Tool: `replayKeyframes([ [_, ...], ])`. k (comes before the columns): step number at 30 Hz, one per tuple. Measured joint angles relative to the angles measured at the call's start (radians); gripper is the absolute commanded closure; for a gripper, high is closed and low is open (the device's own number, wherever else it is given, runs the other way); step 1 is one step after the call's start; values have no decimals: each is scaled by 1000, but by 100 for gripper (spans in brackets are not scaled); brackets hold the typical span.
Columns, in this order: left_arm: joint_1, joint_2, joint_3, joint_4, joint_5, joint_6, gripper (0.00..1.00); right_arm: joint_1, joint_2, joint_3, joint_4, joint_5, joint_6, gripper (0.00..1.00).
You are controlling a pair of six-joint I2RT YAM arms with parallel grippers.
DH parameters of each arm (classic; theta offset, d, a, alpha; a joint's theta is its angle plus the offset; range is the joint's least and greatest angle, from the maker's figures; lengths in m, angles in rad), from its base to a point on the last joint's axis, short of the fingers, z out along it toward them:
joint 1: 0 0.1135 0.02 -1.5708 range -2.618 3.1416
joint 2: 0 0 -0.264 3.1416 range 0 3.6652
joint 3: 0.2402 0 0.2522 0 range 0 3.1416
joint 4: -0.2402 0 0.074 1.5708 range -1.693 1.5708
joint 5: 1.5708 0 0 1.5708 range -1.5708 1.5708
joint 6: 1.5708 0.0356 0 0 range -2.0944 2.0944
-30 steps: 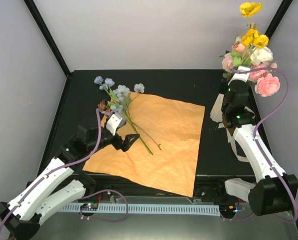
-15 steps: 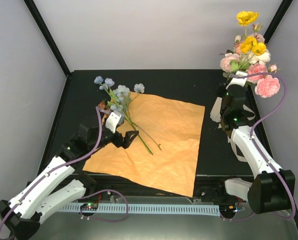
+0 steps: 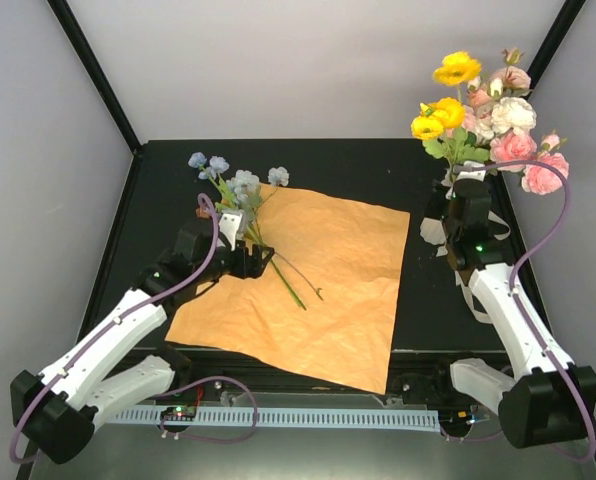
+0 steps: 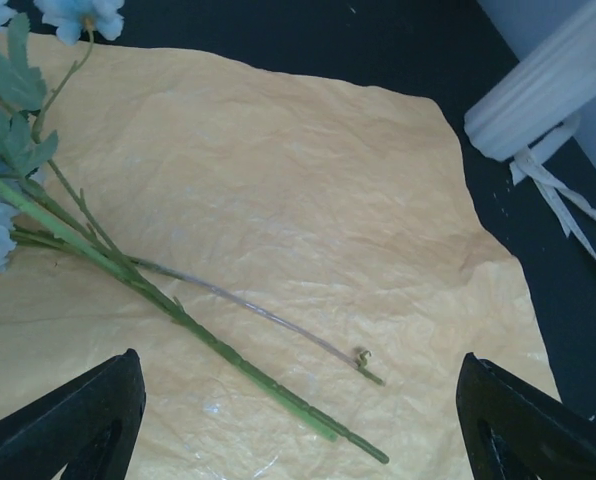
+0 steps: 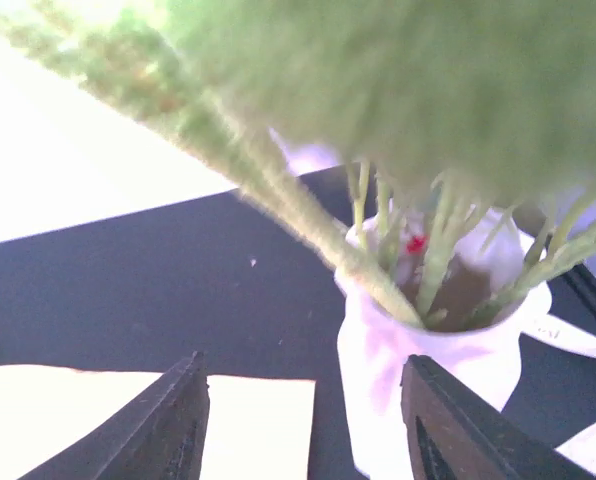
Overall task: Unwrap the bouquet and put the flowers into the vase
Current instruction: Insert the fake flower into the vase, then pick up the fake flower from the wrapping paper.
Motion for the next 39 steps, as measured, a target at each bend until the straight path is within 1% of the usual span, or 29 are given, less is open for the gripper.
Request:
replayKeyframes([
  [4,34,22,-8,44,0,-54,17,0,-75,0,-92,-80,52,41],
  [10,106,76,-95,171,-10,-161,31,22,-161,-5,-163,-230,108,41],
  [14,134,163,-141,242,-1,-223,40,56,-213,-53,-189,-316,137,41],
  [17,135,246,-141,280,20,-244,44,89,-253,-94,-198,-365,156,42],
  [21,136,362,-143,333,37,-260,51,145,-292,-137,-196,-396,174,44],
  [25,140,445,-153,407,56,-266,57,195,-295,-146,-196,-394,187,46],
  [30,141,487,-159,484,84,-279,57,243,-278,-148,-190,-390,188,46],
  [33,141,493,-170,520,82,-284,60,266,-261,-148,-185,-390,189,46],
  [39,157,550,-196,584,106,-292,56,358,-244,-154,-149,-404,192,46],
])
